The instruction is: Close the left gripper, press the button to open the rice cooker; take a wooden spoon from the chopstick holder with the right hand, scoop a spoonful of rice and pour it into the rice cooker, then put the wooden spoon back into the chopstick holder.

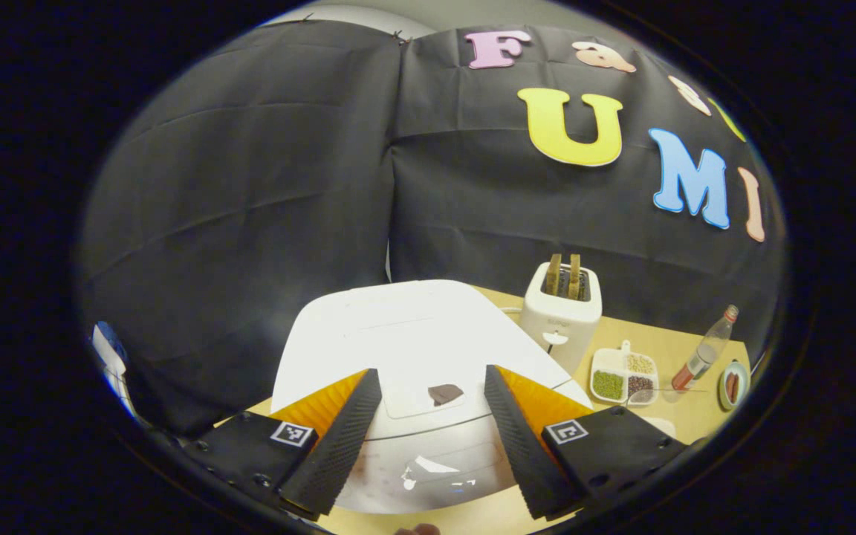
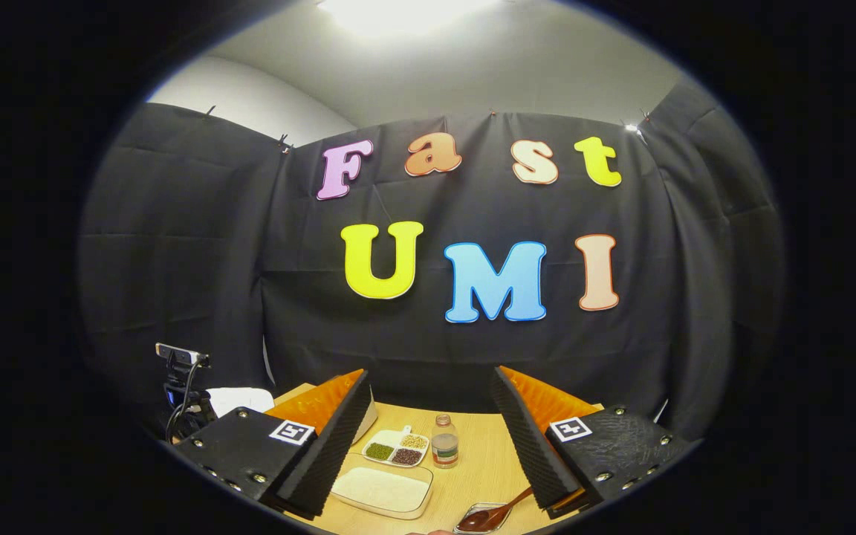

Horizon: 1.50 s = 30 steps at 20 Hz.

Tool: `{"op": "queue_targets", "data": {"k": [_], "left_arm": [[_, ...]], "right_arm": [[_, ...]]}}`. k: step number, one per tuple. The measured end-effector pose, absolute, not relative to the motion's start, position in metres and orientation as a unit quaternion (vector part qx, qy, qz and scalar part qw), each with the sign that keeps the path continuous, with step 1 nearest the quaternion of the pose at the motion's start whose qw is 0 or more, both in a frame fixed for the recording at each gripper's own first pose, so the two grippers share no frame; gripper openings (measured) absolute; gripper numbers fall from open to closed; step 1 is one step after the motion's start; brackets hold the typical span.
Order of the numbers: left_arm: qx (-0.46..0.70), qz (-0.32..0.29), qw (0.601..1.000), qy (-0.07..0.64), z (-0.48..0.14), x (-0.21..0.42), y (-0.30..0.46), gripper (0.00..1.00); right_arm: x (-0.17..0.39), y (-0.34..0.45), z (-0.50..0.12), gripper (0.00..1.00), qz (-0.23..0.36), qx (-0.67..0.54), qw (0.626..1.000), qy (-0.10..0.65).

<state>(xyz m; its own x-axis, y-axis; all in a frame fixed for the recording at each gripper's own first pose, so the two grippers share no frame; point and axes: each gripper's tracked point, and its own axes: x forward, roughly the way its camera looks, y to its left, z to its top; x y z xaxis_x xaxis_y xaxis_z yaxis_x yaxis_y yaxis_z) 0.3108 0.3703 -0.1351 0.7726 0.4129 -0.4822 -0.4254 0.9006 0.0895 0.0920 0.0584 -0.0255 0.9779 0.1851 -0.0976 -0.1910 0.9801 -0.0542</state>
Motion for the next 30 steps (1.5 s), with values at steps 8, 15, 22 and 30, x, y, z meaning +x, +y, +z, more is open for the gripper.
{"op": "queue_targets", "data": {"k": [8, 15, 22, 30], "left_arm": [[-0.005, 0.187, 0.967, 0.17, -0.073, 0.328, 0.346, 0.98], [-0.015, 0.117, 0.99, 0.075, 0.042, 0.314, 0.281, 0.98], [-0.028, 0.057, 0.998, 0.014, 0.153, 0.278, 0.187, 0.97], [-0.018, 0.068, 0.997, 0.015, 0.163, 0.244, 0.153, 0.96]], "right_arm": [[0.092, 0.04, -0.021, 0.99, 0.083, -0.03, 0.995, 0.039], [0.099, 0.011, -0.015, 0.99, 0.061, -0.005, 0.998, 0.027], [0.099, -0.007, -0.001, 0.99, 0.069, 0.006, 0.998, 0.009], [0.086, -0.002, -0.004, 0.99, 0.109, 0.004, 0.994, 0.015]]}}
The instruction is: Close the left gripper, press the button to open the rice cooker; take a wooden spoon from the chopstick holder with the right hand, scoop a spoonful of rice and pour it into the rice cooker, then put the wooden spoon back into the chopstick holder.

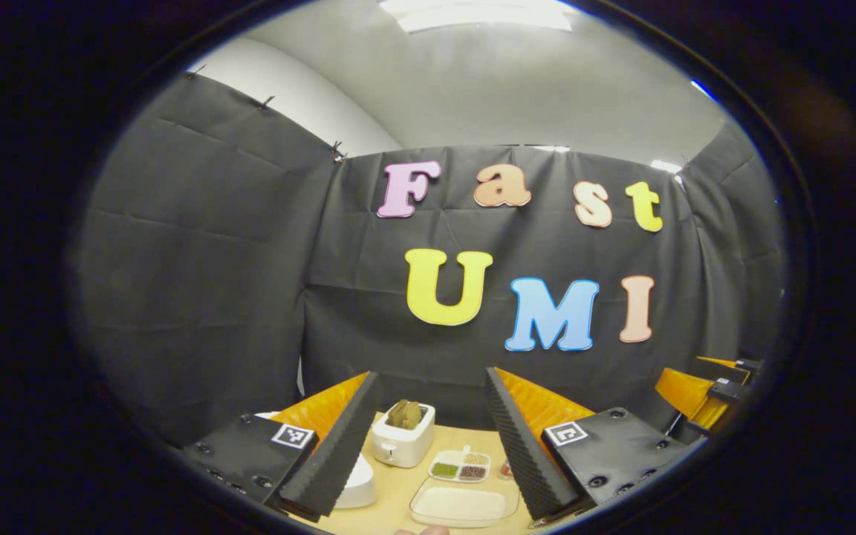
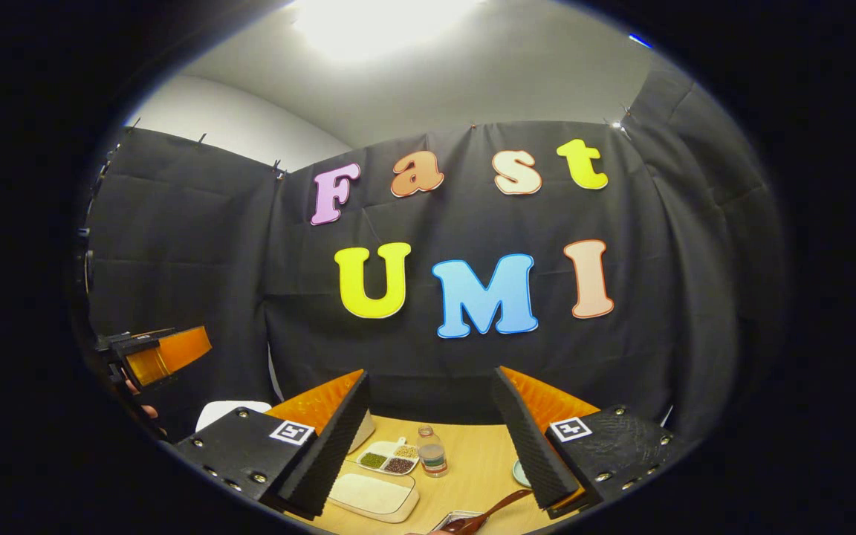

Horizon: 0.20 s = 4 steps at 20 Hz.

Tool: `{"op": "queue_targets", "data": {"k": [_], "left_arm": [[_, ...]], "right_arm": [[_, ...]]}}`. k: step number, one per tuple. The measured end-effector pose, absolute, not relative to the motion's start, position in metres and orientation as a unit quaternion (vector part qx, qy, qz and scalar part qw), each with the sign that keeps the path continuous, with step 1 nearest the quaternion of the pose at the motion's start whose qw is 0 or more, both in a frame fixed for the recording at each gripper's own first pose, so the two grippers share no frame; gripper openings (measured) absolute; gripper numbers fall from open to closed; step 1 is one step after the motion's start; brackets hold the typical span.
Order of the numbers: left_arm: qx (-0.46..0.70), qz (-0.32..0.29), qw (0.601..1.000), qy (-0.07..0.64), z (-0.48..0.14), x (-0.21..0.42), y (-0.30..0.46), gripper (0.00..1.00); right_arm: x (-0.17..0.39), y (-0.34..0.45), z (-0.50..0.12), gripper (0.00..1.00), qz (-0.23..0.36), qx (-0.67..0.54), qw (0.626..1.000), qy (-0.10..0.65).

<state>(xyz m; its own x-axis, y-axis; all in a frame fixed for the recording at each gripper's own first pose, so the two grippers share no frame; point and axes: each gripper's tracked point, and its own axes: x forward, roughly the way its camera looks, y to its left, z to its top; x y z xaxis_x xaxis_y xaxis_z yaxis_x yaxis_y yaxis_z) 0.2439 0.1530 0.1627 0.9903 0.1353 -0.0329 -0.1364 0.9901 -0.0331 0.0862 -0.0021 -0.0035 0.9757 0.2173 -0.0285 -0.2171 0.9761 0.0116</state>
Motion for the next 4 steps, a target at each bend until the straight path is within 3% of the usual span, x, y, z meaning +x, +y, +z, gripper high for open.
{"op": "queue_targets", "data": {"k": [4], "left_arm": [[-0.012, 0.044, 0.999, 0.013, 0.167, 0.23, 0.153, 0.96]], "right_arm": [[0.068, -0.003, 0.005, 0.99, 0.082, 0.004, 0.997, 0.011]]}}
